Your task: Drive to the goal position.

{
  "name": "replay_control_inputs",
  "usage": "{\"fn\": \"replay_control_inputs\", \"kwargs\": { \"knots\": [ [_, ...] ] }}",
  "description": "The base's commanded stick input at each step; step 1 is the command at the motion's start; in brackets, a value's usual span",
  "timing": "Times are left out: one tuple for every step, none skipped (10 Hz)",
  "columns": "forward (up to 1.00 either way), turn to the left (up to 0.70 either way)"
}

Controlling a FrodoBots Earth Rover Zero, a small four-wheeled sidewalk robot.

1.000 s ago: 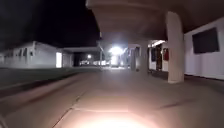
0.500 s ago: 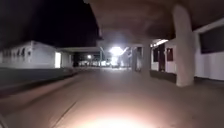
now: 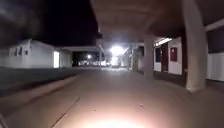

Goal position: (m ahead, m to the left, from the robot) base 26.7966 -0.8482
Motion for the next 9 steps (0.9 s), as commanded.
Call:
{"fn": "replay_control_inputs", "kwargs": {
  "knots": [
    [1.00,-0.04],
    [1.00,-0.04],
    [1.00,-0.04],
    [1.00,-0.04],
    [1.00,-0.04],
    [1.00,-0.04],
    [1.00,-0.04],
    [1.00,-0.04],
    [1.00,-0.04]
  ]
}}
